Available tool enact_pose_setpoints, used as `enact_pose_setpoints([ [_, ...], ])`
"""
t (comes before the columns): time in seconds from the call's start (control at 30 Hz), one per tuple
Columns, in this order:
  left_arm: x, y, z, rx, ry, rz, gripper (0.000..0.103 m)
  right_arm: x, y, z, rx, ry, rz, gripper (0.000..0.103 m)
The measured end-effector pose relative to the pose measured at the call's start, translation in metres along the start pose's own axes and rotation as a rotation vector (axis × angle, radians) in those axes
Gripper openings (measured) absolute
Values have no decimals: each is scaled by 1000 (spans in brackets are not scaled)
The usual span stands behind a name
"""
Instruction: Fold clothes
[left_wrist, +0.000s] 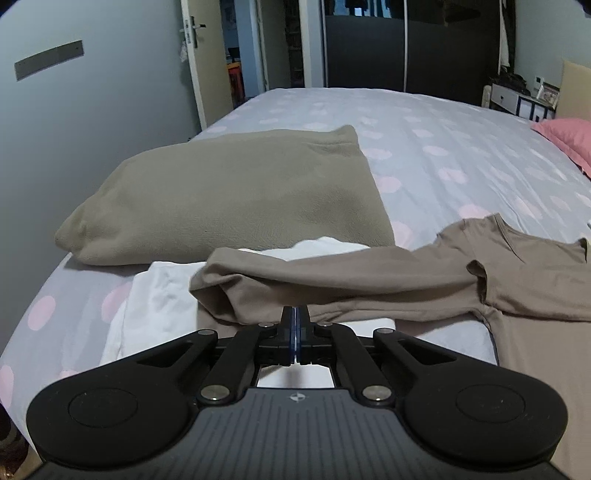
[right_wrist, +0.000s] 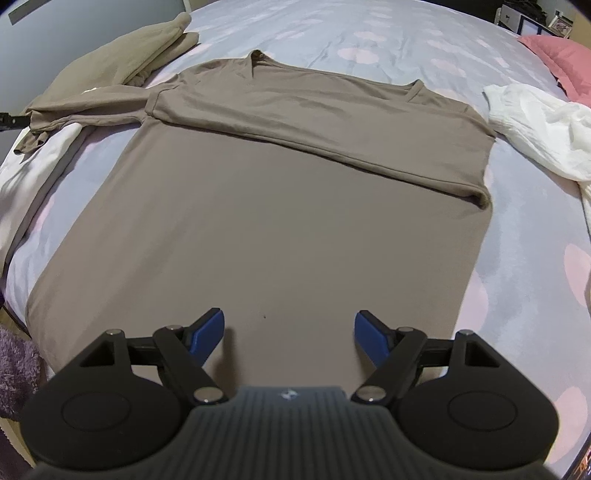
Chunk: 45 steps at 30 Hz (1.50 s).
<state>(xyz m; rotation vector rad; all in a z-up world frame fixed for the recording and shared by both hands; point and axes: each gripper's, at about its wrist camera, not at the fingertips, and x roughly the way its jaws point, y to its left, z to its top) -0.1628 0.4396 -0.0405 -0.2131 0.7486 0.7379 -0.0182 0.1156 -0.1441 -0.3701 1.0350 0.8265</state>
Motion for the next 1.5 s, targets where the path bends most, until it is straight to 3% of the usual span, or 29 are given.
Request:
enact_pose_setpoints([
  [0.13, 4, 10, 0, -58, 2, 61, 3, 5, 1, 1, -6, 8, 7, 80],
  [0.2, 9, 15, 0, -90, 14, 63, 27, 7, 1, 1, -7, 13, 8, 80],
  [0.27, 13, 18, 0, -109, 15, 85, 44, 9, 1, 0, -8, 18, 9, 80],
  [0.4, 27, 26, -4, -148, 79, 177, 51, 11, 0, 0, -8, 22, 8, 80],
  [0.47, 36, 32, -8, -181, 141, 205, 51, 13, -1, 0, -7, 23, 7, 80],
  [0.5, 40, 35, -10, -200, 170, 190, 44, 13, -1, 0, -7, 24, 6, 81],
  [0.53, 44, 39, -12, -217, 195, 159, 34, 14, -1, 0, -7, 24, 7, 81],
  [0.57, 46, 41, -12, -231, 204, 136, 10, 15, -1, 0, -11, 24, 7, 82],
  [0.6, 46, 42, -13, -235, 198, 127, 4, 15, -1, 0, -15, 23, 6, 82],
  [0.8, 15, 21, 8, -161, 12, 126, 1, 13, -1, -2, -23, 17, 4, 83],
  [0.97, -22, -28, 37, -56, -126, -14, 1, 11, -2, -3, -25, 12, 3, 83],
  [1.13, -53, -97, 55, 103, -167, -196, 1, 9, -4, -4, -25, 6, 0, 83],
  [1.33, -71, -185, 52, 301, -148, -409, 1, 0, -15, -2, -3, -17, -12, 83],
  [1.5, -62, -254, 26, 455, -69, -516, 1, -10, -20, 1, 1, -49, -28, 83],
])
